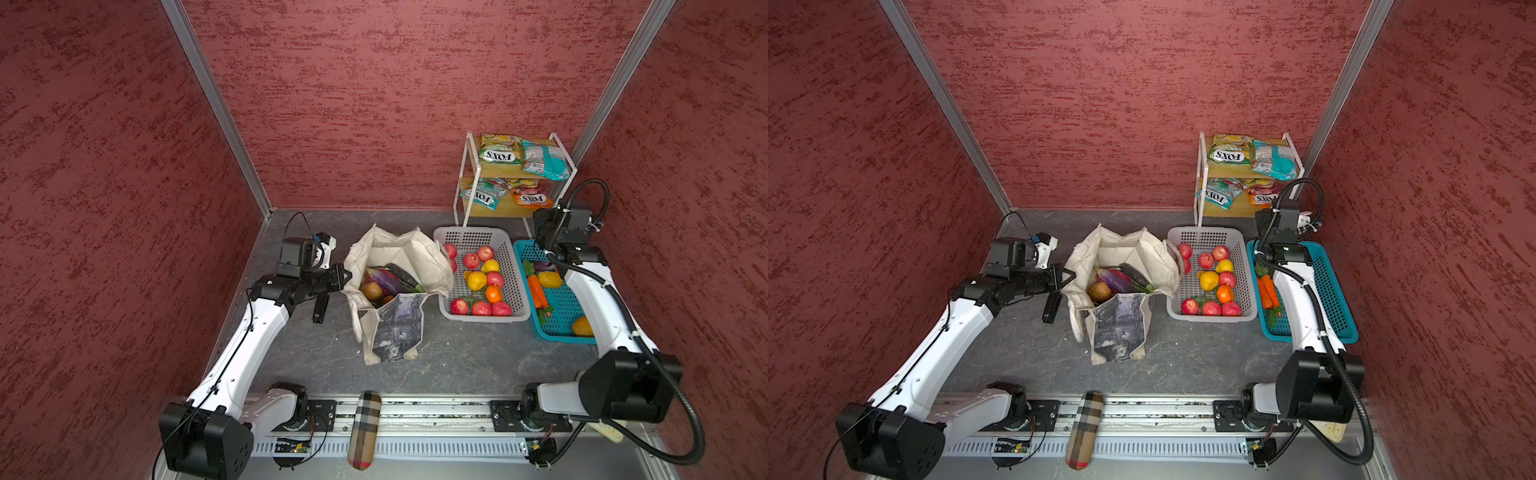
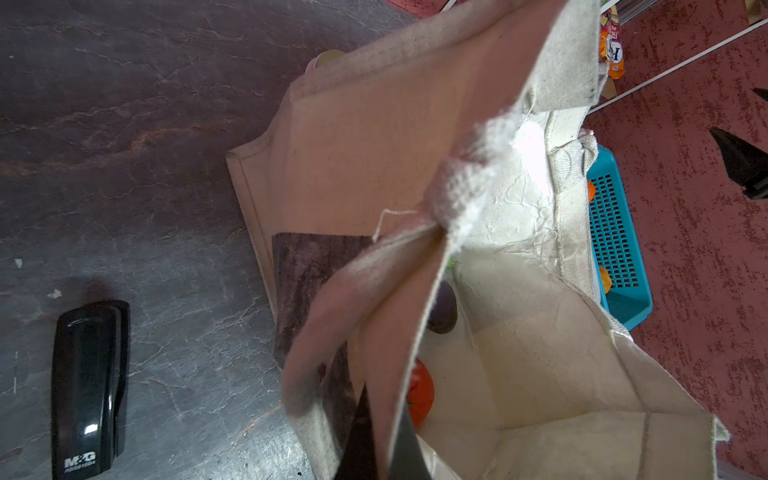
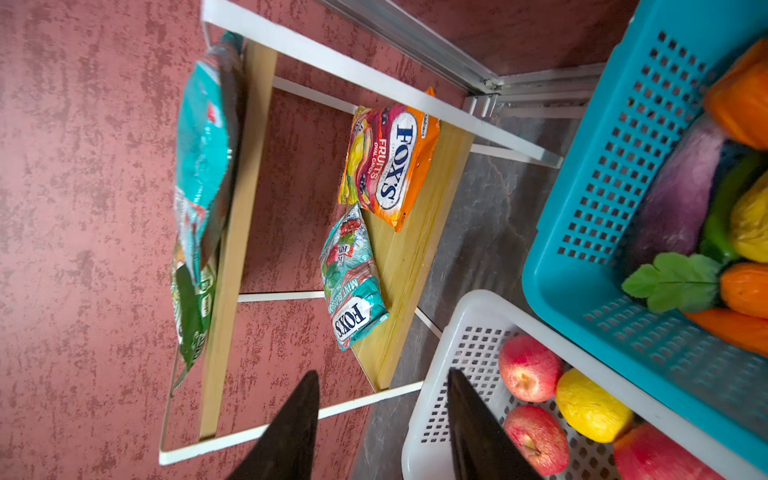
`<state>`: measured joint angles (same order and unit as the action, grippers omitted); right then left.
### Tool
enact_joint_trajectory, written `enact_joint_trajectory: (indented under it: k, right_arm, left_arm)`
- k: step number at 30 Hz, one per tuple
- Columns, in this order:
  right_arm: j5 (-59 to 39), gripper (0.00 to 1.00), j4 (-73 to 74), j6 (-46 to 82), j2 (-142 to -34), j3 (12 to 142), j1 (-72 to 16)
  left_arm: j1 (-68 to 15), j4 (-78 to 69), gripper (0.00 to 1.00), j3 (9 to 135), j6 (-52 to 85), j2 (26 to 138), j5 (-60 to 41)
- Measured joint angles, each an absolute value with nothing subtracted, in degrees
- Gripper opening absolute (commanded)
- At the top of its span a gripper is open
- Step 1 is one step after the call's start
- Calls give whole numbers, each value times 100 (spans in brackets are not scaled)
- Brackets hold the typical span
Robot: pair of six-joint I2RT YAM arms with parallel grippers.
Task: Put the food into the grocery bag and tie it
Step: 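Move the right gripper back past the teal basket toward the shelf, then reach the right gripper under the shelf toward the orange FOX'S candy bag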
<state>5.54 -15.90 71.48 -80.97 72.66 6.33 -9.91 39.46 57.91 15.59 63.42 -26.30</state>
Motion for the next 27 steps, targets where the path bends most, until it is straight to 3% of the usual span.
enact_joint_trajectory:
  k: [13,27]
  right_arm:
    - [150,46,156,8147,-9583,7087,770]
    - [357,38,1459,8523,-10847,7915,773]
  left_arm:
    - [-926,3972,0,5791,1559,6344,-2652]
    - [-888,4003,0,5791,1555,6381,-2628]
